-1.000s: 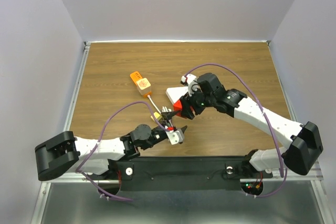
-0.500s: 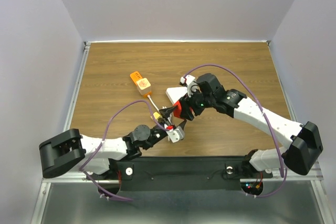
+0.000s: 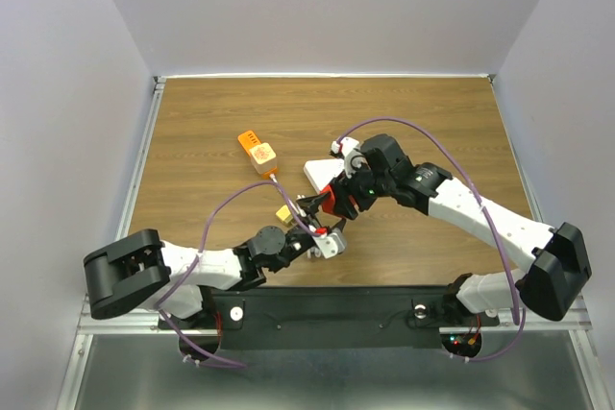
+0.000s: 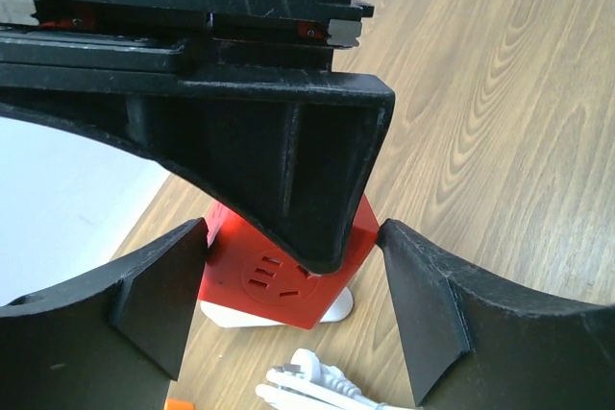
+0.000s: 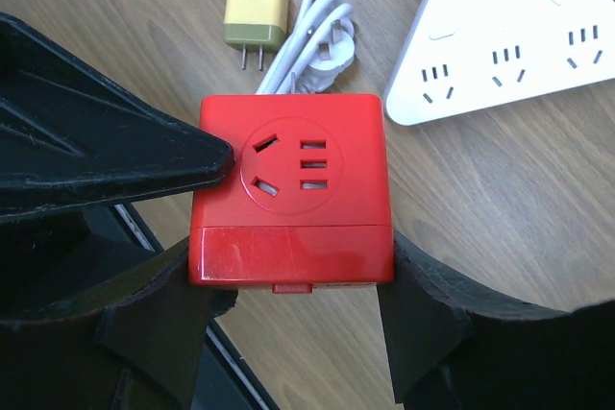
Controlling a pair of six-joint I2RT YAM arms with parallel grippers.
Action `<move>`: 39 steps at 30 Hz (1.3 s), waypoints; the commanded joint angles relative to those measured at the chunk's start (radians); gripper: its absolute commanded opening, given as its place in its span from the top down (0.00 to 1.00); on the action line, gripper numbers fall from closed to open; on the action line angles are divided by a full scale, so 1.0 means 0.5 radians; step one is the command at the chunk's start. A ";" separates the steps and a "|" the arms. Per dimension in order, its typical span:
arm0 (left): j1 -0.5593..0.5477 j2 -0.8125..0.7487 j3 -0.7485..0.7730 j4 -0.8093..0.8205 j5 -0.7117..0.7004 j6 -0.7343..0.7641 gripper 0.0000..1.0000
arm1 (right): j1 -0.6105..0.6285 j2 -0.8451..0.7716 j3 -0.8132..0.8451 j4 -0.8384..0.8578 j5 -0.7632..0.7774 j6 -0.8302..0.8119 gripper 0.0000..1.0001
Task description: Insert the plug
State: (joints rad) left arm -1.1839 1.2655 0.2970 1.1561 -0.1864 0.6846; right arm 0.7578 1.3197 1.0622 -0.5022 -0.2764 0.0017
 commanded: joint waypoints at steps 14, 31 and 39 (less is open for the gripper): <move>-0.087 0.288 0.066 0.231 -0.363 0.134 0.15 | 0.028 -0.145 0.152 0.078 -0.248 -0.037 1.00; -0.126 0.503 0.090 0.421 -0.563 0.235 0.84 | 0.031 -0.158 0.149 0.066 -0.294 -0.068 0.96; -0.126 0.424 0.001 0.581 -0.462 -0.046 1.00 | 0.028 -0.311 -0.047 0.277 0.046 0.119 0.52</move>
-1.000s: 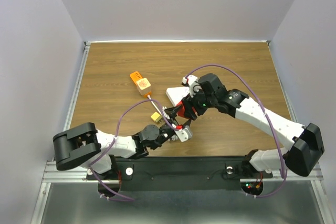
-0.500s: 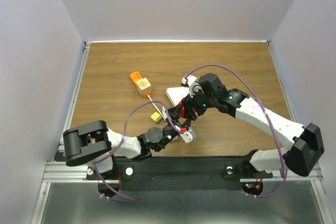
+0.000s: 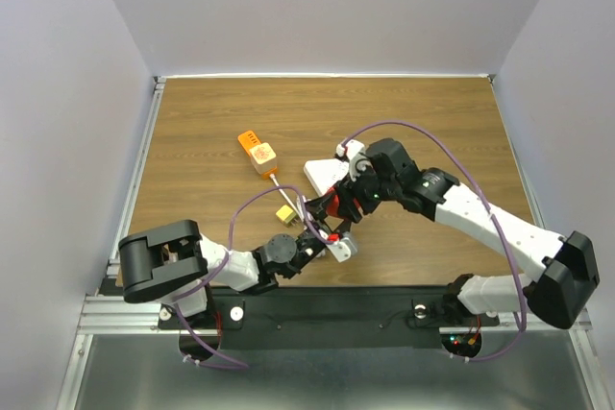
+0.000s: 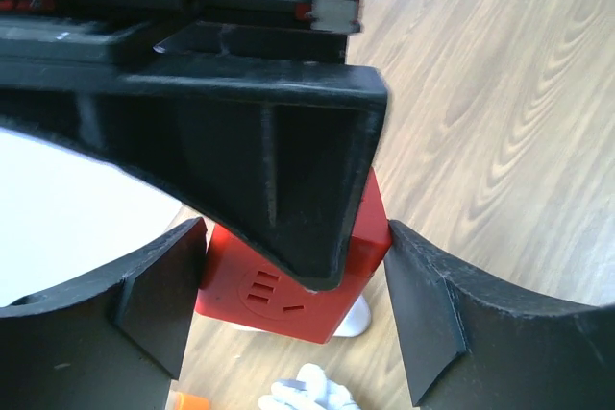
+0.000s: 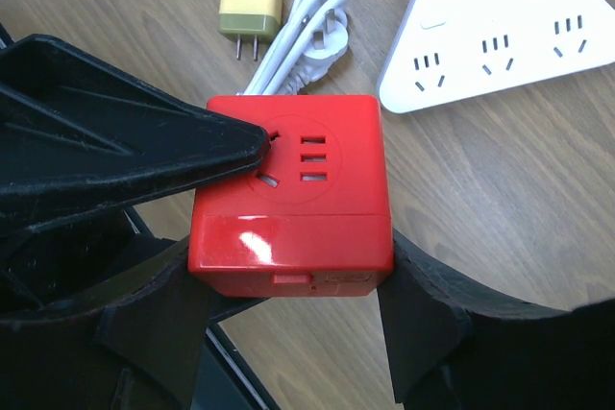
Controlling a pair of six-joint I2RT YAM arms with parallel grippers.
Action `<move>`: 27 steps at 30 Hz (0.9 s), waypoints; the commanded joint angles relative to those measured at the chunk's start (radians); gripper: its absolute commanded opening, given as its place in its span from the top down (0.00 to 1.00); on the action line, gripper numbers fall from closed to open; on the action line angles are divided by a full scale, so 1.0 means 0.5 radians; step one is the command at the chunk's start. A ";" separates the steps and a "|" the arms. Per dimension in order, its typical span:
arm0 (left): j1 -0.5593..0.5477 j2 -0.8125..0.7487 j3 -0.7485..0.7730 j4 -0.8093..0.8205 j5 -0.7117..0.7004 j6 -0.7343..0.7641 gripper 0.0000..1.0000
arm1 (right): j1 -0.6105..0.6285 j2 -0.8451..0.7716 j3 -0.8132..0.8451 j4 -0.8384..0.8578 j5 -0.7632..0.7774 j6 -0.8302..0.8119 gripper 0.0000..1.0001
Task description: Insert the plug
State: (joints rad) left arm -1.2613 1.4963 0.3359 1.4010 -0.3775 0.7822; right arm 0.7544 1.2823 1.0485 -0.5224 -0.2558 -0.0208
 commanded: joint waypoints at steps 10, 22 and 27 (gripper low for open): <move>0.035 -0.286 -0.058 -0.215 -0.067 -0.693 1.00 | 0.034 -0.518 -0.397 0.811 0.156 0.318 0.28; 0.035 -0.391 -0.098 -0.185 -0.043 -0.899 1.00 | 0.034 -0.620 -0.627 0.999 0.236 0.342 0.13; 0.038 -0.403 -0.138 -0.059 -0.043 -0.887 1.00 | 0.037 -0.522 -0.661 1.029 0.248 0.422 0.11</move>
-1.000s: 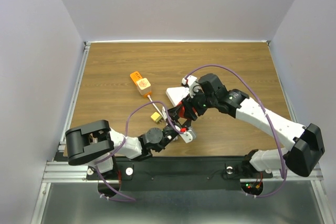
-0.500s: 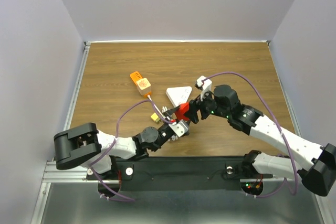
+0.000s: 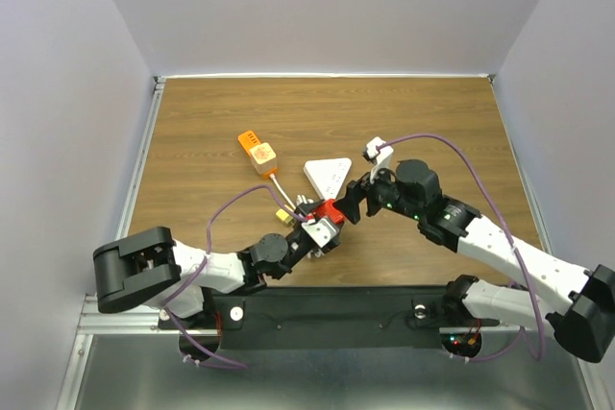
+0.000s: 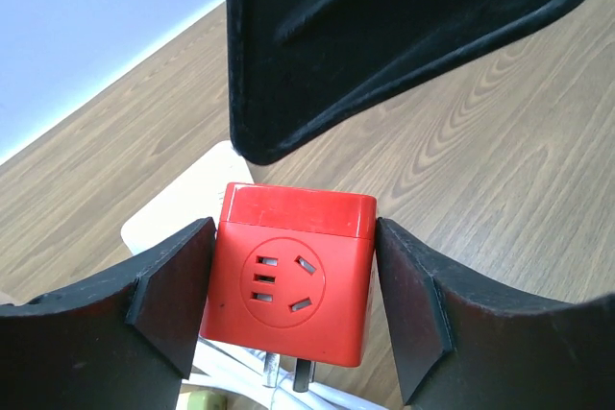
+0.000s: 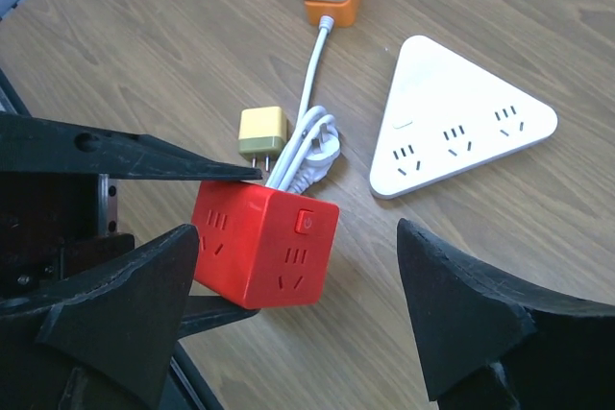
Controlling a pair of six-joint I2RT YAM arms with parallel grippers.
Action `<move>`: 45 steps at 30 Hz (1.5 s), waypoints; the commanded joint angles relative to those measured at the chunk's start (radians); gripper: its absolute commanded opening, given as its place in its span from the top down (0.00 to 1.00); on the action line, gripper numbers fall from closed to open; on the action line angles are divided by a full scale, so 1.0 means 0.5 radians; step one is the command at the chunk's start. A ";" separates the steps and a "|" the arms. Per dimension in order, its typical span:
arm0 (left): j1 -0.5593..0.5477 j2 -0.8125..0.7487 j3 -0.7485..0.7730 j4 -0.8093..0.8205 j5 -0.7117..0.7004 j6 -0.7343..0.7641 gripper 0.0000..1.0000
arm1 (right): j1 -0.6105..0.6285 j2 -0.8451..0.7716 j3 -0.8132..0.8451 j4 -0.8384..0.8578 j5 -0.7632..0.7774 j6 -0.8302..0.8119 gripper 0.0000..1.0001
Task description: Insert the plug
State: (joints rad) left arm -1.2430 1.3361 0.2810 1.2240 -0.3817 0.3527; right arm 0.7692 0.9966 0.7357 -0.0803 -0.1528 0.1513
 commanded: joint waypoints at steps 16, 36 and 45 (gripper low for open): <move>0.001 -0.359 -0.301 0.672 0.045 0.126 1.00 | 0.008 0.065 -0.293 0.611 -0.210 0.473 0.10; -0.002 -0.488 -0.252 0.758 0.208 0.215 1.00 | 0.005 0.345 -0.352 0.980 -0.605 0.673 0.10; 0.001 -0.457 -0.252 0.832 0.177 0.289 1.00 | 0.005 0.485 -0.382 1.240 -0.940 0.762 0.27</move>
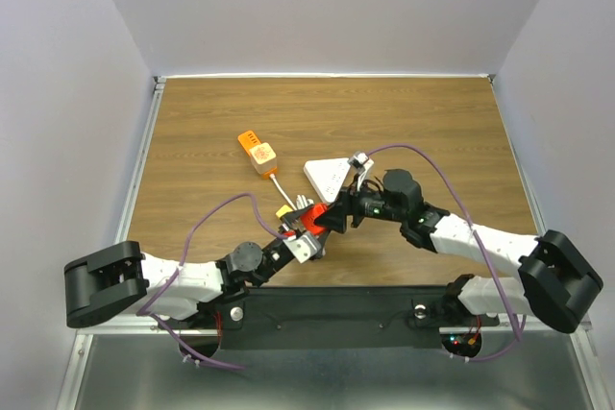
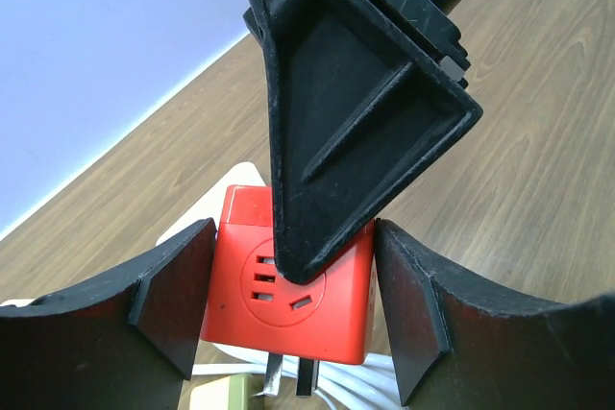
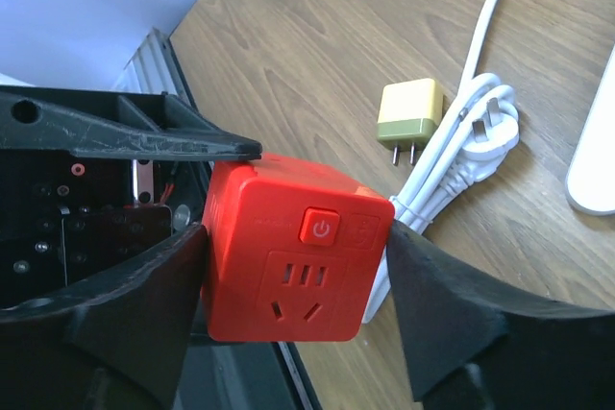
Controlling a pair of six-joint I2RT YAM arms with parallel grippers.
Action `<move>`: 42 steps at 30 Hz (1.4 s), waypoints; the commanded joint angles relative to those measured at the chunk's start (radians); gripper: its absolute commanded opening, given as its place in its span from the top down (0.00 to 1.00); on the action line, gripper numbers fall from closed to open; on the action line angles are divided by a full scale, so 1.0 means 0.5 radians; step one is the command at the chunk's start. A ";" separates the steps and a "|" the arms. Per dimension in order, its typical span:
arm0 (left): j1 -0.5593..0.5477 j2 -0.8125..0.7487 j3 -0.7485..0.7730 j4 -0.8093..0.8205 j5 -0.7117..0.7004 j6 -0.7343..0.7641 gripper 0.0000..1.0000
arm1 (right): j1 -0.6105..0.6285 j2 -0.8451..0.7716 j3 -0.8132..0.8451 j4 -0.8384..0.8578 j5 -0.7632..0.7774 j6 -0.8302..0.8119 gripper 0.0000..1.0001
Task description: Insert the plug
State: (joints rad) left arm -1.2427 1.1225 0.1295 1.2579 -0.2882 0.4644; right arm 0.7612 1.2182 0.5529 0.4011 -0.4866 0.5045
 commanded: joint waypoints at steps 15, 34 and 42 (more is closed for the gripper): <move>0.000 -0.137 0.026 0.697 -0.156 0.035 0.88 | -0.028 0.055 -0.008 0.364 -0.166 -0.054 1.00; 0.025 -0.708 -0.075 -0.055 0.027 -0.315 0.18 | -0.133 0.064 0.532 -0.278 0.829 -0.619 1.00; 0.242 -0.729 -0.001 -0.282 0.030 -0.618 0.17 | -0.136 0.073 0.330 -0.060 0.893 -1.085 1.00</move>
State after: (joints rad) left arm -1.1866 0.7692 0.0975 1.1492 -0.2920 0.2680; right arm 0.6933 1.2694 0.7540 0.2550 -0.0818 0.1036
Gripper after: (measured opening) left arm 0.829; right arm 0.702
